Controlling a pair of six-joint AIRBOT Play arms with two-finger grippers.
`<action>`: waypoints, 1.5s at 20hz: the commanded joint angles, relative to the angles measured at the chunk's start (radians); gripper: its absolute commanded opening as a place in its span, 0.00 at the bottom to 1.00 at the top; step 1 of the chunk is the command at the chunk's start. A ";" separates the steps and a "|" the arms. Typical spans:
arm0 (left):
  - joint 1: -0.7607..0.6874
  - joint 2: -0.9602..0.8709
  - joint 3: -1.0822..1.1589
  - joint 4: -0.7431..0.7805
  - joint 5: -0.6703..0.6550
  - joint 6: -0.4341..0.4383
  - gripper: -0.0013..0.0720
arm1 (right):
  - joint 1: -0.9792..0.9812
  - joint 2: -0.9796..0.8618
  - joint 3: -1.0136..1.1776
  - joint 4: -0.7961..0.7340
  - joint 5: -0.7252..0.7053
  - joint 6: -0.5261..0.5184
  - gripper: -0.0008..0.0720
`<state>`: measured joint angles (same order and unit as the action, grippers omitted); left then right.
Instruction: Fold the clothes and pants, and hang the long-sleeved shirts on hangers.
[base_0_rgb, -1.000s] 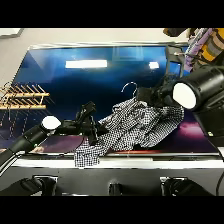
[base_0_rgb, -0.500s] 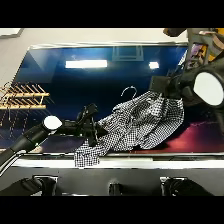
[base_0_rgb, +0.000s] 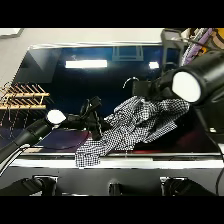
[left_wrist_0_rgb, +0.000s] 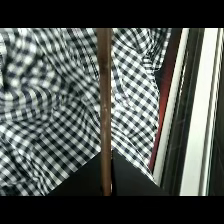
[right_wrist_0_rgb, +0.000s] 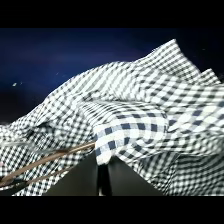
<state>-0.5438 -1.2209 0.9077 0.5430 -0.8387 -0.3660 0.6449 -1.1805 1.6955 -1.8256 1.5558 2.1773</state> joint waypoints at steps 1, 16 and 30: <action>-0.001 -0.015 0.040 0.000 -0.002 -0.002 0.04 | 0.027 -0.035 0.000 -0.009 0.002 -0.001 0.05; 0.000 -0.024 0.044 0.004 -0.005 -0.038 0.04 | 0.027 -0.041 0.000 -0.008 0.065 -0.021 0.60; -0.001 -0.024 0.044 -0.073 0.080 -0.024 0.04 | -0.060 0.220 0.000 -0.362 0.154 -0.001 0.86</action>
<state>-0.5442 -1.2446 0.9512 0.4740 -0.7666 -0.3904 0.6453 -1.0225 1.6955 -2.0212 1.6691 2.1605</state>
